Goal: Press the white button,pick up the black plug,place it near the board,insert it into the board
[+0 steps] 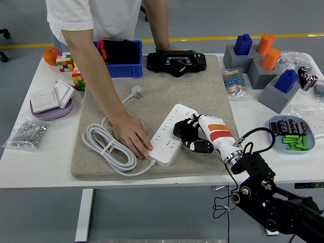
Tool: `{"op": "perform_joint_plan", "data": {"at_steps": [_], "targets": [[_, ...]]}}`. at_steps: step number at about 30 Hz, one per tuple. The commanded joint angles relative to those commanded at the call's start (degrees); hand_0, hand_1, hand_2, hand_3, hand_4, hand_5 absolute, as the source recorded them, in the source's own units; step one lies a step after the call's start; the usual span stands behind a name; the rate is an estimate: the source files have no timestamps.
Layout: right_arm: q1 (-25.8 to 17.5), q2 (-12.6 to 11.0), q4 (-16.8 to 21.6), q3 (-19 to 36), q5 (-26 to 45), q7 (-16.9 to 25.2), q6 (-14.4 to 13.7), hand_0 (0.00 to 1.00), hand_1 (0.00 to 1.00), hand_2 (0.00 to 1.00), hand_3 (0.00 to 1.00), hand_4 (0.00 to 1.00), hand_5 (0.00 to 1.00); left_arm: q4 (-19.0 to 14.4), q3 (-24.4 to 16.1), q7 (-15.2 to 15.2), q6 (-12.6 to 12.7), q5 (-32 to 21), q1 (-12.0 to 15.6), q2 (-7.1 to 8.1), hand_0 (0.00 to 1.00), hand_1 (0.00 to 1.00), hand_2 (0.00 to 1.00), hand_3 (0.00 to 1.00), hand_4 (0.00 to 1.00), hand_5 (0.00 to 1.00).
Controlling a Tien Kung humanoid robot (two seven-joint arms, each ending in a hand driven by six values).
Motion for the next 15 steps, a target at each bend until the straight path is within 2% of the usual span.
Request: {"op": "perform_joint_plan", "data": {"at_steps": [12,13,15], "targets": [[0.19,-0.22,0.75,-0.69,0.95,0.67,-0.1,0.164,0.109,0.17,0.433,0.678,0.002,0.0,0.08,0.05,0.01,-0.21,-0.18,0.05,0.706,0.665,0.586,0.679,0.666,0.26],[0.2,-0.22,0.8,-0.73,1.06,0.78,-0.16,0.189,0.143,0.195,0.468,0.763,0.002,0.0,0.13,0.05,0.01,-0.27,-0.17,0.07,0.706,0.665,0.587,0.678,0.666,0.259],[0.19,-0.24,0.92,-0.79,1.21,0.96,-0.2,0.189,0.143,0.195,0.468,0.763,0.002,0.0,0.19,0.05,0.02,-0.3,-0.13,0.1,0.706,0.665,0.587,0.678,0.666,0.259]]}}
